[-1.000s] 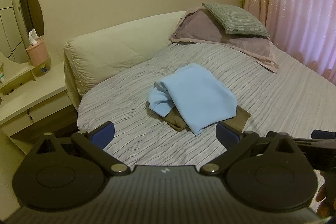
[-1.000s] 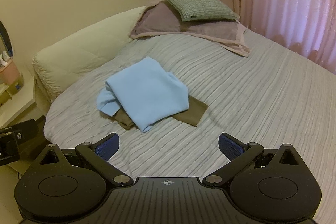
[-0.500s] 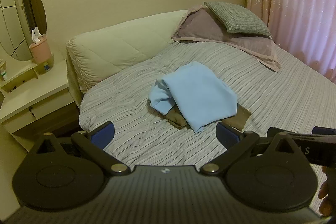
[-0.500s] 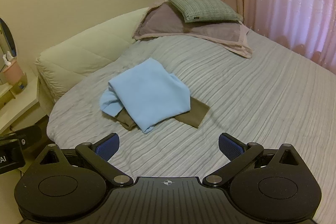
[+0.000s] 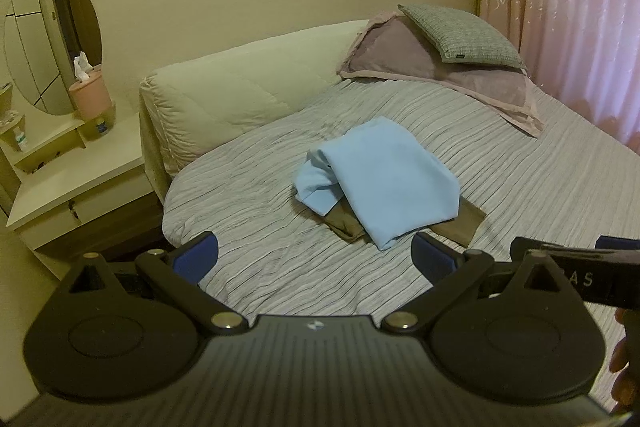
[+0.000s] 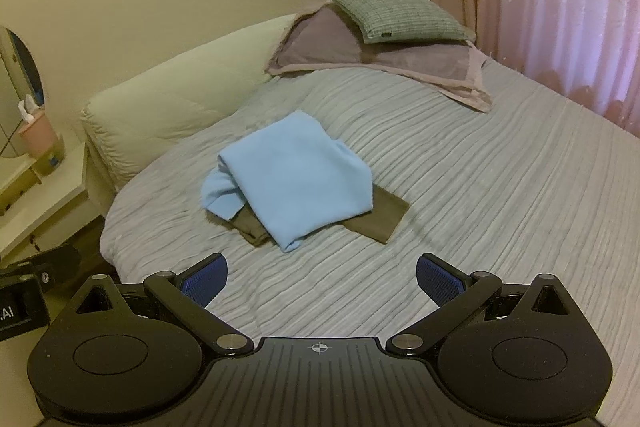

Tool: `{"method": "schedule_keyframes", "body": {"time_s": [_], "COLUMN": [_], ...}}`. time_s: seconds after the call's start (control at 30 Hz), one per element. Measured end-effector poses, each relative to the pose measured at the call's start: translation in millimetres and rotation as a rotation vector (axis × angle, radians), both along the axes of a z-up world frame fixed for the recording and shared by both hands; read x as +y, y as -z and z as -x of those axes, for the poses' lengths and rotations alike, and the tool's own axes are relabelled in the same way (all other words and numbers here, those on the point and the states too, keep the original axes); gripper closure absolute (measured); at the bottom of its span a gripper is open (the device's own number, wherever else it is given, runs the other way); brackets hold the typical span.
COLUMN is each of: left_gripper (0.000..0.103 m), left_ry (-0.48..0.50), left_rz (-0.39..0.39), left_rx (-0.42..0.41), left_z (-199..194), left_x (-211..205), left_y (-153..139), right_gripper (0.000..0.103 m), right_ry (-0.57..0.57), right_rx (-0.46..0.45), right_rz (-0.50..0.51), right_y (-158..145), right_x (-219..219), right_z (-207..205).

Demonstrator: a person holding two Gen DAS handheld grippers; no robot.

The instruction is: Fold clothes

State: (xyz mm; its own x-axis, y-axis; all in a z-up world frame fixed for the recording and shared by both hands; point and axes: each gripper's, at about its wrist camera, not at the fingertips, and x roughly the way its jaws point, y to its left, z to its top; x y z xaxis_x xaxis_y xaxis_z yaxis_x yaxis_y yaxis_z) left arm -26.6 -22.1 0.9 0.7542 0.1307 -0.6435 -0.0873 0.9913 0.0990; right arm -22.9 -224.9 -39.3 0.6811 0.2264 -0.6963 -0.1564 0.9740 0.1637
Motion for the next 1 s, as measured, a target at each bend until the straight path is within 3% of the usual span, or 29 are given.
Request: {"method": "schedule_keyframes", "body": {"time_s": [0.47,1.0], "left_gripper": [0.001,0.001], "left_ry": [0.008,0.11], "left_rz": [-0.005,-0.001], "left_rx": [0.006,0.065], "left_z": [-12.7,-101.1], "left_x": [12.9,29.3], "left_y": [4.1,29.3], "right_gripper": [0.0,0.0], "right_ry": [0.002,0.094], "right_rx": [0.011,0.078], "right_rz": [0.002,-0.03], "right_y": [6.8,34.0], "right_x": [10.8,21.6], "right_z": [-14.1,-70.7]}}
